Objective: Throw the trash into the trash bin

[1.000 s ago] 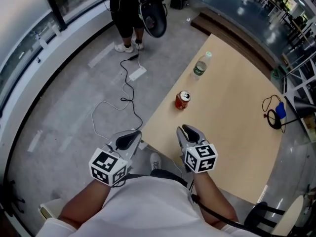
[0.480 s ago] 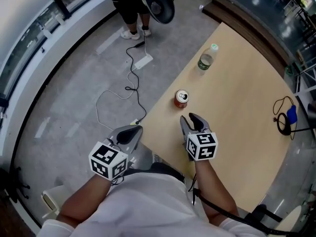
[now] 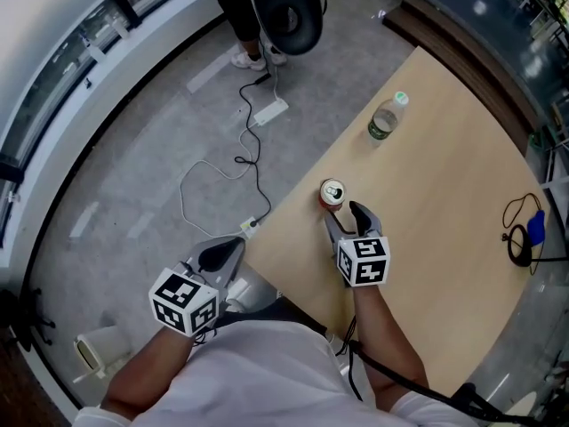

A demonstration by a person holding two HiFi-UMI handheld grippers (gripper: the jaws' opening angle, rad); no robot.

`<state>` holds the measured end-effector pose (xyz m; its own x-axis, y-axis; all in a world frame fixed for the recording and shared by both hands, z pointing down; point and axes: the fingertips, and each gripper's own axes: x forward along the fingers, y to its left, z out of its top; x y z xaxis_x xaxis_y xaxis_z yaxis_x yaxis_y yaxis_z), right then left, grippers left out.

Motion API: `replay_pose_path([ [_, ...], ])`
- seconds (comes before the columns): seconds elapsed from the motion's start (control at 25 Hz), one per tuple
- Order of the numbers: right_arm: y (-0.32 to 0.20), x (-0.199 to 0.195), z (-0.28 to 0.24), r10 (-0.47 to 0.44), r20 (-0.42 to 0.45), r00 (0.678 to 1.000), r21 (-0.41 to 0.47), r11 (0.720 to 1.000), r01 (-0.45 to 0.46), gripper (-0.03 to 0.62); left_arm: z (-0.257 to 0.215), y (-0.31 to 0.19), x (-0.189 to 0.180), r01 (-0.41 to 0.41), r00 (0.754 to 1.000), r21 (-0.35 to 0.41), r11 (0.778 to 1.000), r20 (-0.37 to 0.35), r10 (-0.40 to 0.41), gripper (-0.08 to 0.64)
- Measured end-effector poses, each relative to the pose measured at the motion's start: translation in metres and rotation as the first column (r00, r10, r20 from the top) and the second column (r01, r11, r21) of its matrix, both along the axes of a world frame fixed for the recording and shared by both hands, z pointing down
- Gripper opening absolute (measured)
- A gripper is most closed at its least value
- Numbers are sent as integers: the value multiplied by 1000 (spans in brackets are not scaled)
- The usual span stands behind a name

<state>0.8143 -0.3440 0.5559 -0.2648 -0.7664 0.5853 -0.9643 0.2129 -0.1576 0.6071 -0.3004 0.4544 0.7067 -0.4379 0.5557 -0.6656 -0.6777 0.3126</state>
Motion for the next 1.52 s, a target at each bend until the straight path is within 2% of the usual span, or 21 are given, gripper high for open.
replay_pose_path([
  [0.28,-25,-7,6,-54,-51,997,12,998,54,261,1,-3,-5,29,1000,-8,1000,7,-29,9],
  [0.56,-43,-6,15,-62,-61,996,20,998,64,261,3,-1,-19,82,996,-12,997,15,-82,9],
  [0.84,-50,-1,25,-66,-66,996,-9,998,66,258,5,-1,-32,140,990,-9,990,18,-140,9],
  [0.88,-50,-1,25,-68,-66,996,-9,998,68,253,4,-1,-34,146,989,-8,989,19,-146,9],
  [0.96,-49,-4,22,-79,-71,994,-5,997,79,202,2,0,-38,159,987,-5,987,20,-159,9],
  [1.16,-46,-20,12,-130,-70,989,6,991,131,190,-1,4,-47,182,983,8,983,15,-182,9],
  [1.32,-42,-37,-7,-181,-47,982,42,982,183,184,-4,9,-45,184,983,18,983,12,-184,9],
  [1.52,-28,-64,-42,-260,42,965,81,963,256,183,-11,13,-51,210,978,40,977,4,-211,9],
])
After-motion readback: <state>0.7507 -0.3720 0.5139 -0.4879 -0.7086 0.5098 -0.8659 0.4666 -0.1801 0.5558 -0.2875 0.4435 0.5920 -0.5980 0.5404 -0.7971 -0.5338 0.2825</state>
